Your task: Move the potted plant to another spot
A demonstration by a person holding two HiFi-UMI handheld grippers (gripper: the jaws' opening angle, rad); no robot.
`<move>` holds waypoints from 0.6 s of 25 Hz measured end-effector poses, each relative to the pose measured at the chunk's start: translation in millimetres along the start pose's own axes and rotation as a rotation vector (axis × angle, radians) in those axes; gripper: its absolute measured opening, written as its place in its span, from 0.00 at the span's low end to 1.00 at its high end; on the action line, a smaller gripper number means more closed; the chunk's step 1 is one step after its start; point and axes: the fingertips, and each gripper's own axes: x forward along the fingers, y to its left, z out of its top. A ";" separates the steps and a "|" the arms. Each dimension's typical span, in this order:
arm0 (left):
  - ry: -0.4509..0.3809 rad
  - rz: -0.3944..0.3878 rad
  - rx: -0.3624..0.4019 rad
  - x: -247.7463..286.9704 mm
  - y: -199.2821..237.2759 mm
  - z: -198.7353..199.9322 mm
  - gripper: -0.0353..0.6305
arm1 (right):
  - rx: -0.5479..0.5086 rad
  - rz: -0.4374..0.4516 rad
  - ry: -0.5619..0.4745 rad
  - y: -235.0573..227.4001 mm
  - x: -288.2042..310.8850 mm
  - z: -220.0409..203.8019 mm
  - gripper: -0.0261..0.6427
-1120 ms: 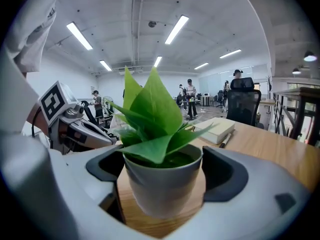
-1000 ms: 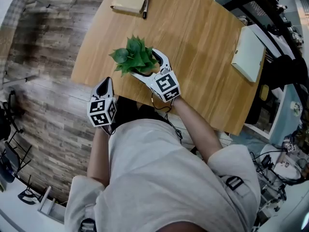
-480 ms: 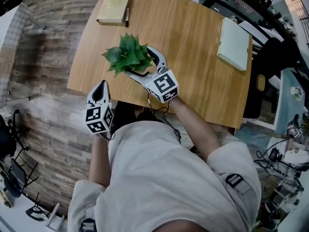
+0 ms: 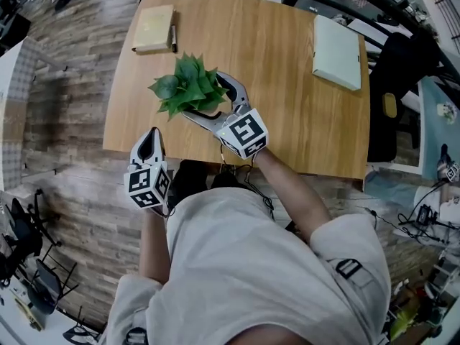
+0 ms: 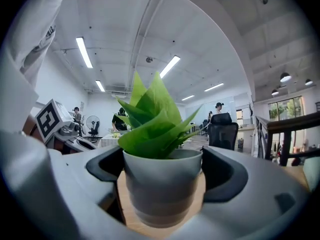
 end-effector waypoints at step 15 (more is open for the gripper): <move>0.034 -0.370 0.122 85.5 -34.4 41.1 0.07 | 0.008 -0.351 0.034 -51.8 -30.3 6.2 0.77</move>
